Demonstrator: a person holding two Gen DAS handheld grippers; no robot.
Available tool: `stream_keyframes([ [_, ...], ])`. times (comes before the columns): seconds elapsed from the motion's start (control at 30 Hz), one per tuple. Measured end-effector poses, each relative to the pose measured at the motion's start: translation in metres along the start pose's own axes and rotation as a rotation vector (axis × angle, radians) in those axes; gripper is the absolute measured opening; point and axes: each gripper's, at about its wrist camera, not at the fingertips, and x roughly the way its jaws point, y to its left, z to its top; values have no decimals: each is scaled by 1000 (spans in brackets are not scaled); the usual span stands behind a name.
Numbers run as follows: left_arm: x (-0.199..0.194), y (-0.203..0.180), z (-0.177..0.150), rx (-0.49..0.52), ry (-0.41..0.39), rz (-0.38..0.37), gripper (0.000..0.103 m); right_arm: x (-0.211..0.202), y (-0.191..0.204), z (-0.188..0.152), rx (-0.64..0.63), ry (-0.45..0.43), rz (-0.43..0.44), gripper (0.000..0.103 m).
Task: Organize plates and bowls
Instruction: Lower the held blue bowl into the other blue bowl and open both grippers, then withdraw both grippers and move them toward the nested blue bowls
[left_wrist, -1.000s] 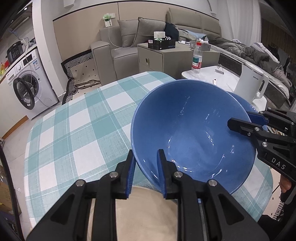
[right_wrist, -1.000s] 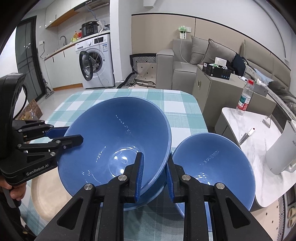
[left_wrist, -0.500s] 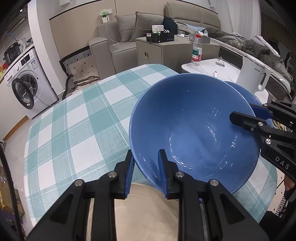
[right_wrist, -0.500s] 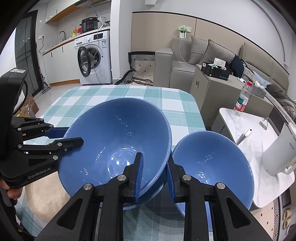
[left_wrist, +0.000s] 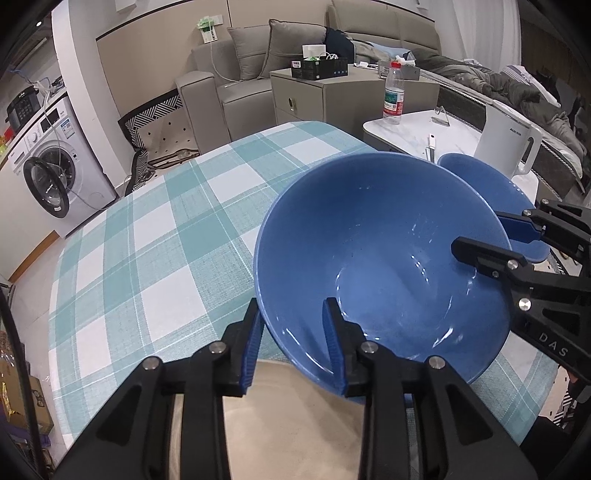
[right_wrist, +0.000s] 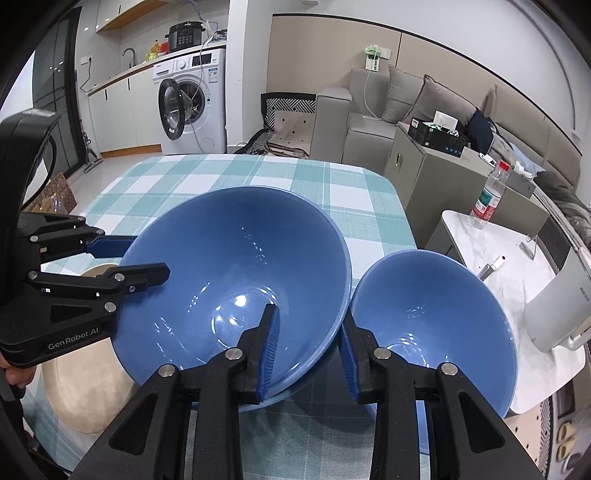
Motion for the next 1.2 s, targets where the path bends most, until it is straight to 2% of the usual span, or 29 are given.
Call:
stream_keyframes([
  [0.37,1,4,-1,-7,5,0,34,1,2,0,-8,7,9,34],
  [0.5,-1,2,-2,-1,9,-10,39,-5,-1,-1,2,-9,22,48],
  [0.57,-4,1,-2,3,1,-10,43,-11,-1,-2,-4,-33,25,51],
  [0.63,-9,2,-2,3,-10,-8,49,-19,-3,-3,4,-56,33,62],
  [0.67,-11,2,-2,-1,-15,-10,49,-22,-5,-3,14,-69,39,74],
  [0.7,-13,3,-2,-8,-20,-14,49,-28,-8,-4,29,-90,43,82],
  [0.77,-16,6,-1,-28,-29,-24,52,-34,-14,-4,55,-113,44,85],
  [0.83,-19,9,0,-58,-36,-47,58,-39,-19,-4,82,-124,42,91],
  [0.87,-20,10,-1,-71,-36,-61,60,-42,-22,-4,99,-131,36,98],
  [0.9,-22,11,-1,-83,-38,-71,66,-44,-24,-5,110,-139,34,101],
  [1.0,-28,9,-2,-97,-54,-81,78,-54,-32,-6,144,-167,37,102],
  [1.1,-33,6,-3,-103,-64,-93,79,-64,-39,-5,163,-183,41,102],
  [1.17,-35,4,-4,-118,-66,-103,89,-71,-44,-5,165,-193,24,102],
  [1.2,-36,3,-4,-126,-70,-104,101,-75,-47,-5,169,-202,17,102],
])
